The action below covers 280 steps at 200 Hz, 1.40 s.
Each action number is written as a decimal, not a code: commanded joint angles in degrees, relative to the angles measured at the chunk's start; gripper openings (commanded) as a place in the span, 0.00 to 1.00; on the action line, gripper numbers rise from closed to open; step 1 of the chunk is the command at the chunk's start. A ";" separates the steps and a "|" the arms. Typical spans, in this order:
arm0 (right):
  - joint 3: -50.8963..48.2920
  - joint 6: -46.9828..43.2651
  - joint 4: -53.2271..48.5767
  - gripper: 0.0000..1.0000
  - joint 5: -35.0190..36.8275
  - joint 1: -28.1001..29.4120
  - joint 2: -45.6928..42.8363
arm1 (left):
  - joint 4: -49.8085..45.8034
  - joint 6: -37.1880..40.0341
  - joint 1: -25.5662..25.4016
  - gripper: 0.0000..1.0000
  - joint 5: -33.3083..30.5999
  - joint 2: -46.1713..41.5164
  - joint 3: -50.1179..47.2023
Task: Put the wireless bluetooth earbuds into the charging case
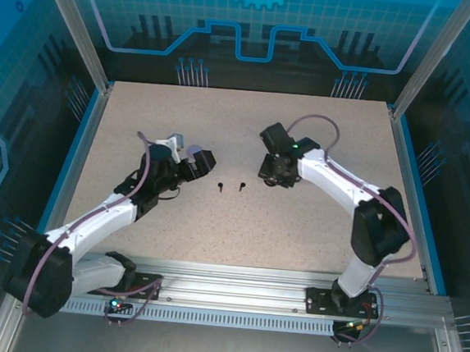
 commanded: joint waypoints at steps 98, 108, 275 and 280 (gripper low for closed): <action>-18.93 22.58 12.27 0.35 -6.98 -0.80 -3.32 | 24.58 -3.36 -12.73 0.99 0.13 18.24 -4.81; -18.78 24.13 12.22 0.34 -7.27 -1.04 -2.83 | 27.07 -3.84 -13.36 0.99 0.59 19.98 -5.05; -6.86 32.57 10.95 0.34 -11.13 -1.32 0.97 | 54.20 -6.09 -19.82 0.87 -1.89 36.44 -6.78; -6.77 32.58 10.89 0.34 -11.19 -1.24 0.97 | 54.32 -6.11 -19.88 0.86 -2.02 36.74 -6.51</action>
